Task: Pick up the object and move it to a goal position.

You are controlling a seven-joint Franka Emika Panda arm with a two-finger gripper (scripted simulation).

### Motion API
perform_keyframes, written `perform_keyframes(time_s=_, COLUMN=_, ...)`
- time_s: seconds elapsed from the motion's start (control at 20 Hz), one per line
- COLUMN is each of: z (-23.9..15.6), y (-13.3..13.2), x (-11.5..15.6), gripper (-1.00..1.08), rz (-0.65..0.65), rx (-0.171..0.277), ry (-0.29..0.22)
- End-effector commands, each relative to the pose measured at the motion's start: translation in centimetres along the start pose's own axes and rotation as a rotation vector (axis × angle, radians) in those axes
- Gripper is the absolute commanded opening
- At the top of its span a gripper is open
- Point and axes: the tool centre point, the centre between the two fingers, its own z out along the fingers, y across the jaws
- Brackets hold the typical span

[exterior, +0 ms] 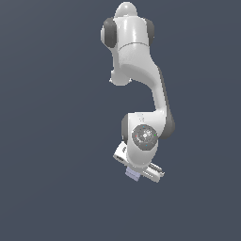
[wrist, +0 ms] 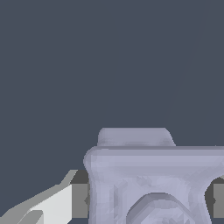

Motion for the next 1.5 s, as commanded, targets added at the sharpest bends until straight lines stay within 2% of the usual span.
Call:
perform_keyframes(time_s=0.0, z=0.0, y=0.0, x=0.0, gripper=-1.00, rz=0.000, rx=0.000, ry=0.000)
perform_keyframes(time_s=0.4, z=-0.5, y=0.5, x=0.0, gripper=-1.00, rz=0.000, rx=0.000, ry=0.000)
perform_keyframes(time_s=0.75, z=-2.6, y=2.5, x=0.1, gripper=-1.00, rz=0.000, rx=0.000, ry=0.000)
perform_keyframes(time_s=1.05, z=-6.2, y=5.9, x=0.2, gripper=-1.00, rz=0.000, rx=0.001, ry=0.000)
perform_keyframes(time_s=1.45, z=-13.1, y=12.4, x=0.5, gripper=-1.00, rz=0.000, rx=0.001, ry=-0.001)
